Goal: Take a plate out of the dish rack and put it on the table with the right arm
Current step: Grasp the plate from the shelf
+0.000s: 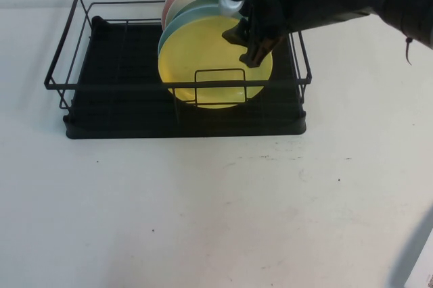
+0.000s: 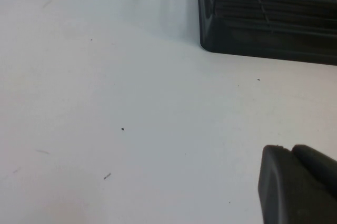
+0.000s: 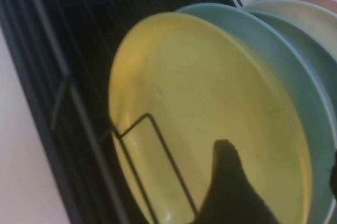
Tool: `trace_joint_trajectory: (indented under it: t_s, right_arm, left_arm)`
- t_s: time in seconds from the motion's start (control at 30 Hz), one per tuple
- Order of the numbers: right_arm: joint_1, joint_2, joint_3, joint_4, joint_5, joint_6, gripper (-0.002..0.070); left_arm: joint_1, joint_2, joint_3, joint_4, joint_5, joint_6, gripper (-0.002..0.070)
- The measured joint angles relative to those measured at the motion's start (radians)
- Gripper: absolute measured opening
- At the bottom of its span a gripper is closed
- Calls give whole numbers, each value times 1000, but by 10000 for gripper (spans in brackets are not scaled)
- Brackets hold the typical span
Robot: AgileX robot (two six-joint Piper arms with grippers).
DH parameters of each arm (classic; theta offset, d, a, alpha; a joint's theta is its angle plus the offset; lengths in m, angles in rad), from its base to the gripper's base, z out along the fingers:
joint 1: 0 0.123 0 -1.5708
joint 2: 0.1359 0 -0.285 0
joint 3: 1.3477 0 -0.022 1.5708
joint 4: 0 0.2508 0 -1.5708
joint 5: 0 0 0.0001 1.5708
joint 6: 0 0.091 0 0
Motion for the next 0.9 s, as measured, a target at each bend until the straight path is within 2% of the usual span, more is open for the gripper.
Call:
trace_joint_trajectory:
  t_s: [0.33, 0.9]
  right_arm:
    - [-12, 87, -98, -63, 40, -43, 361]
    - [-27, 107, -112, -87, 12, -94, 361]
  left_arm:
    - [0, 0, 0, 0, 0, 0, -4]
    - [0, 0, 0, 0, 0, 0, -4]
